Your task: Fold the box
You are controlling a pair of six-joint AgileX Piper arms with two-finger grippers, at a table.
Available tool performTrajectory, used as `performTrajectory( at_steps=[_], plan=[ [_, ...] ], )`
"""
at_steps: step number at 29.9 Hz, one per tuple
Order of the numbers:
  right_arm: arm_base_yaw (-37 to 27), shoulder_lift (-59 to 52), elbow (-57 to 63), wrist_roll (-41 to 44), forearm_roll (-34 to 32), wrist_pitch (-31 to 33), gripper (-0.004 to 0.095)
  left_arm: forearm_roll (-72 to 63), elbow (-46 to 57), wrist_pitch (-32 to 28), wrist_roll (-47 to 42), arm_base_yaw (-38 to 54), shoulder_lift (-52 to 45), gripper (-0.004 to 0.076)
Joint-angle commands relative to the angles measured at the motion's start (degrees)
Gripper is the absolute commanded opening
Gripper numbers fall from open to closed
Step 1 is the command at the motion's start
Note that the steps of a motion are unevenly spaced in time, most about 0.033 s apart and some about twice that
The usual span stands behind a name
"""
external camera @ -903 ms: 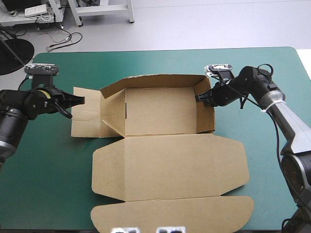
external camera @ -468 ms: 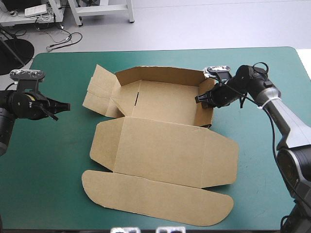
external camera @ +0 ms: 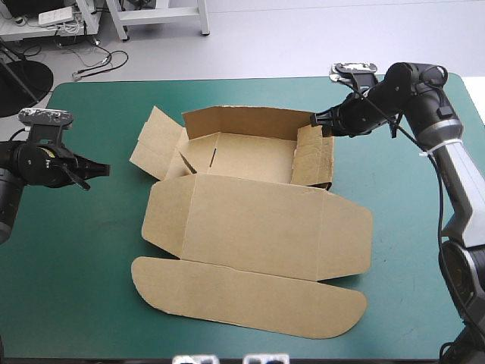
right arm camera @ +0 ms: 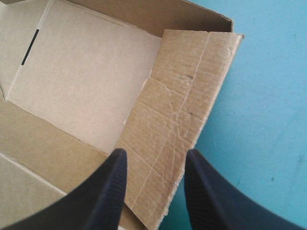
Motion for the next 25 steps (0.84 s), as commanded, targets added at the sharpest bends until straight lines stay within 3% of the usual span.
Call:
performTrajectory(
  at_steps=[1,12,25],
  plan=[
    [-0.2,-4.0,-3.6,3.5,-1.2,2.3,0.0375,1.6,-1.9,-2.6,0.2,0.2,-1.5,-0.0009],
    [-0.2,-3.4,-0.8,7.5,-6.3,1.7,0.0374,4.1,-1.9,-2.4,0.2,3.8,-1.5,-0.0009],
    [-0.2,9.0,-0.3,5.7,-0.8,-2.3,0.0374,3.8,-1.9,-2.7,0.1,3.8,-1.5,-0.0009]
  ],
)
